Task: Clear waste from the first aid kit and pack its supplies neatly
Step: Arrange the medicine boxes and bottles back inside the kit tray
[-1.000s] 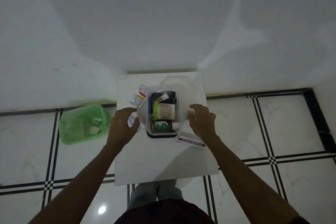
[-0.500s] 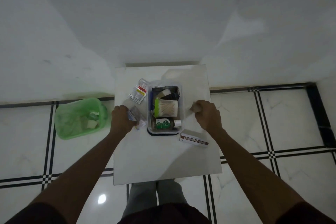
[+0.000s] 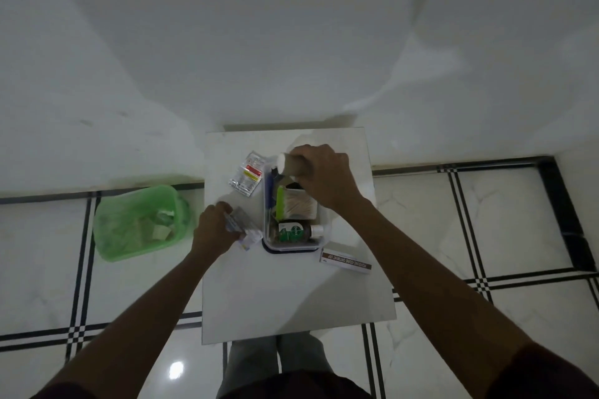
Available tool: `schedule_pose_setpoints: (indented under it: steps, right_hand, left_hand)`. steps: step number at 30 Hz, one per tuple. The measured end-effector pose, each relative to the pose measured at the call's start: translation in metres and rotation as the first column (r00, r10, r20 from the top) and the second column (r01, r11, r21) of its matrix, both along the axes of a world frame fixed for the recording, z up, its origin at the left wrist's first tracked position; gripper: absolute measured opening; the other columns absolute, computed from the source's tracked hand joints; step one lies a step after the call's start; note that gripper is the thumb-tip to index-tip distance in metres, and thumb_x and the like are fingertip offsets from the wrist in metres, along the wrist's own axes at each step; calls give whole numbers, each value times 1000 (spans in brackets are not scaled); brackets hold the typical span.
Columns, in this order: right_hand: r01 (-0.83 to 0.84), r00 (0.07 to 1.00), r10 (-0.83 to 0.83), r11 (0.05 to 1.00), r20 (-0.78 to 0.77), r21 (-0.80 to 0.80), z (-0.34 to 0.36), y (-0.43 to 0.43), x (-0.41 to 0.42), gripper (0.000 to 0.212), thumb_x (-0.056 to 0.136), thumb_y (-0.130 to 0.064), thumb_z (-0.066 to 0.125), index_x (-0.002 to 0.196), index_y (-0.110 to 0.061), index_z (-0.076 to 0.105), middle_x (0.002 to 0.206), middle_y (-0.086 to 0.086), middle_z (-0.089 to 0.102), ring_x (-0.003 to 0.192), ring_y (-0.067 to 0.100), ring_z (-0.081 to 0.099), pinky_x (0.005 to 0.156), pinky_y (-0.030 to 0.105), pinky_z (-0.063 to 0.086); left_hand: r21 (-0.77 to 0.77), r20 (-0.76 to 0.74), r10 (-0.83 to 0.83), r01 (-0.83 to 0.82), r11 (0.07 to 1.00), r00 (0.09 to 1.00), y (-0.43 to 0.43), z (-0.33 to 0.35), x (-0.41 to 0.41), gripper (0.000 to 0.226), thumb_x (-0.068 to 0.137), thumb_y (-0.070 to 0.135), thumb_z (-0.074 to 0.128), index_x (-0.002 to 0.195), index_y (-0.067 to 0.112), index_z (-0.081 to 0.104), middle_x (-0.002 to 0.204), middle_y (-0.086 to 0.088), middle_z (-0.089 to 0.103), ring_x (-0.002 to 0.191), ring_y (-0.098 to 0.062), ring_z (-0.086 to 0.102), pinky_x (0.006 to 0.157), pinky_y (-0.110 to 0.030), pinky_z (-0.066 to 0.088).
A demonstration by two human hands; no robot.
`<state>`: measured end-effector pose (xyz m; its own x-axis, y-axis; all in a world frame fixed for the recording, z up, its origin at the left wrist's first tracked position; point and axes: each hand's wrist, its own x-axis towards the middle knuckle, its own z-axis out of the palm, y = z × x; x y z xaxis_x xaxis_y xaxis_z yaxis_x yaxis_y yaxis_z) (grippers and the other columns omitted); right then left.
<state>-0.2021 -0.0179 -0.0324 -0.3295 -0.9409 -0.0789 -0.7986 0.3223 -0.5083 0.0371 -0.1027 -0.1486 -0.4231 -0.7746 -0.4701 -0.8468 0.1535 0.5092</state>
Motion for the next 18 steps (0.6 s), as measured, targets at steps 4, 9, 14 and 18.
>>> schedule_pose_setpoints:
  steps: [4, 9, 14, 18]
  right_hand:
    - [-47, 986, 59, 996, -153, 76, -10, -10, 8, 38, 77, -20, 63, 114, -25, 57, 111, -6, 65, 105, 21, 54, 79, 40, 30]
    - [-37, 989, 48, 996, -141, 83, -18, -6, 10, 32, 77, -13, 57, 108, -24, 60, 111, -4, 64, 103, 19, 53, 80, 41, 27]
    - [-2, 985, 33, 983, -171, 182, -27, 4, 6, 25, 84, -10, 46, 97, -24, 62, 98, -6, 64, 98, 19, 55, 82, 42, 26]
    - [13, 994, 3, 990, -107, 143, -26, 9, 4, 21, 88, -12, 47, 96, -24, 63, 97, -6, 67, 99, 19, 56, 85, 43, 26]
  left_hand:
    - [-48, 61, -44, 47, 998, 997, -2, 0, 1, 66, 45, 17, 91, 100, 3, 58, 105, -20, 46, 100, -37, 42, 74, -37, 34]
    - [-32, -43, -83, 82, 996, 996, -7, -2, 5, 43, 50, 12, 88, 78, 6, 56, 85, -16, 54, 81, -34, 52, 61, -33, 37]
    - [68, -249, 71, -56, 996, 966, -7, 10, 10, 23, 71, 0, 72, 74, 14, 54, 71, -8, 59, 65, -28, 56, 59, -33, 46]
    - [294, -370, 254, -147, 944, 893, -18, 31, 15, 30, 84, 1, 64, 109, 17, 59, 83, -12, 58, 66, -26, 59, 48, -25, 54]
